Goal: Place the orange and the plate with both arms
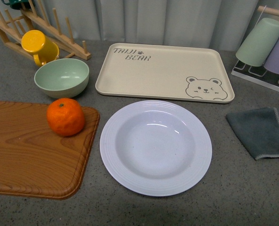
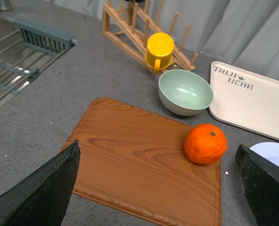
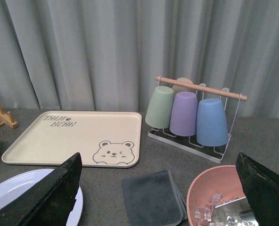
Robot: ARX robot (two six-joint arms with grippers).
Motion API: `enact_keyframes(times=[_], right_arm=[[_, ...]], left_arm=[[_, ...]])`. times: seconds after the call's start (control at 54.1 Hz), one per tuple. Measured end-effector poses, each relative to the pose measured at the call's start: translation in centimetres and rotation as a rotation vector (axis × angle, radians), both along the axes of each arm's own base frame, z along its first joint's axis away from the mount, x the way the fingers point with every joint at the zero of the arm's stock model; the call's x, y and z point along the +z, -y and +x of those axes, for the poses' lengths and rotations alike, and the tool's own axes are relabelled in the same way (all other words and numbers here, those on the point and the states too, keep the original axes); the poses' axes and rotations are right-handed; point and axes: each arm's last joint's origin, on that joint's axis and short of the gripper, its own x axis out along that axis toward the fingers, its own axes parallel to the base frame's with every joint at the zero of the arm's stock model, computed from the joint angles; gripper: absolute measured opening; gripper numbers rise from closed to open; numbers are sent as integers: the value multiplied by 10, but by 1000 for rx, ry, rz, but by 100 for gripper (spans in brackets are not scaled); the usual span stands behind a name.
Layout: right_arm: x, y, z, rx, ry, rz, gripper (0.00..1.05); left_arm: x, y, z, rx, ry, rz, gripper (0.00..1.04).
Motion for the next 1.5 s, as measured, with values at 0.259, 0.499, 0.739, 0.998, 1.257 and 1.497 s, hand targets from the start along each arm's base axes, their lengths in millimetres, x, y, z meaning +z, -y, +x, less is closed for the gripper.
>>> enact_keyframes(times=[0.259, 0.499, 0.739, 0.998, 1.257, 1.497], right_arm=[[0, 0, 0, 0, 0, 0, 96], [0, 0, 0, 0, 0, 0, 96], [0, 0, 0, -1, 0, 0, 96], [0, 0, 0, -1, 0, 0, 96], [0, 0, 0, -1, 0, 0, 96], [0, 0, 0, -2, 0, 0, 96]], left_arm=[[11, 22, 93, -240, -42, -167, 98], [-24, 42, 160, -357, -311, -227, 98], [-42, 54, 200, -382, -388, -194, 98], [-60, 48, 215, -372, -449, -134, 98], [-75, 44, 216, -408, -527, -160, 98], [-78, 49, 220, -440, -551, -159, 98]])
